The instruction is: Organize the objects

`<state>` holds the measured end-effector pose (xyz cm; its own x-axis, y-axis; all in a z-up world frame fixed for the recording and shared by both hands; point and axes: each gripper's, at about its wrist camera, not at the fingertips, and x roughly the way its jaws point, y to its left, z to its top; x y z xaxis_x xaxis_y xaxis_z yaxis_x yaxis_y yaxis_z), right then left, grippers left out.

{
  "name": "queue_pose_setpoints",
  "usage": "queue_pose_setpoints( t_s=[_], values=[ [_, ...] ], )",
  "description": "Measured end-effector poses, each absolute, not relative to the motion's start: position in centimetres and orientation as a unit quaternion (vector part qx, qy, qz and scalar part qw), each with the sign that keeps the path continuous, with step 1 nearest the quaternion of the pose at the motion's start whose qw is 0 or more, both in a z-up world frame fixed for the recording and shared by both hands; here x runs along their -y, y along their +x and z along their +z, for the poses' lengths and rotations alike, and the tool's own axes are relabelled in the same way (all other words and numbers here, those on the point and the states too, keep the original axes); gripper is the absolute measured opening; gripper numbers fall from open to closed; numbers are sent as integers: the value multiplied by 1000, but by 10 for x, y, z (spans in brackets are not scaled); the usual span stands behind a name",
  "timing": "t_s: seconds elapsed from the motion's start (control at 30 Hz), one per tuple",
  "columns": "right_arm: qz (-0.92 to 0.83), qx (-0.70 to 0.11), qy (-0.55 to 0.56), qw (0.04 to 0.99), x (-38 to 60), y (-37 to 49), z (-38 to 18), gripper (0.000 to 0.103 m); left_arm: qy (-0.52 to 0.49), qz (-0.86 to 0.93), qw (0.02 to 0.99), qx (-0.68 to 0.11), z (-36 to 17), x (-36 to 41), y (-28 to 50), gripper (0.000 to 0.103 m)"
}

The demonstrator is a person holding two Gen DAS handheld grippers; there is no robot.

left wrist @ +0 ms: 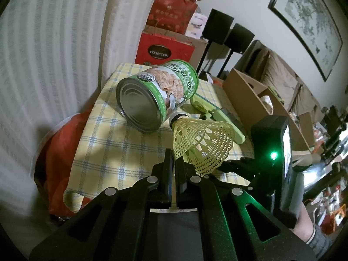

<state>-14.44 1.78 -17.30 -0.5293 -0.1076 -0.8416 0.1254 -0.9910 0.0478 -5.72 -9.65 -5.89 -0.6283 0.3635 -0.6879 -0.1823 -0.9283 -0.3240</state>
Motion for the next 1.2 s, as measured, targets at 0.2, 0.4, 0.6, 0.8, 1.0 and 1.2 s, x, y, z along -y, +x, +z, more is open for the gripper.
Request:
queue_pose_setpoints(
  t_s=[0.2,0.4,0.6,0.8,1.0,1.2],
  values=[
    [-879,27,472,61,-36,-141,-162,32,-402,896,155,108,-58,94,-56,2],
    [-893,40,446,47,-55,-134,-137,32,-402,896,159,103,-54,87,-57,2],
    [-902,53,427,32,-76,-129,-113,33,-396,898,167,92,-44,71,-60,2],
    [-911,53,408,16,-92,-114,-91,33,-391,899,179,80,-34,49,-65,2],
    [-920,51,388,-12,-111,-99,-67,33,-384,899,198,67,-21,20,-68,2],
    [-926,52,371,-34,-132,-85,-51,33,-375,901,211,51,-8,-10,-71,2]
  ],
)
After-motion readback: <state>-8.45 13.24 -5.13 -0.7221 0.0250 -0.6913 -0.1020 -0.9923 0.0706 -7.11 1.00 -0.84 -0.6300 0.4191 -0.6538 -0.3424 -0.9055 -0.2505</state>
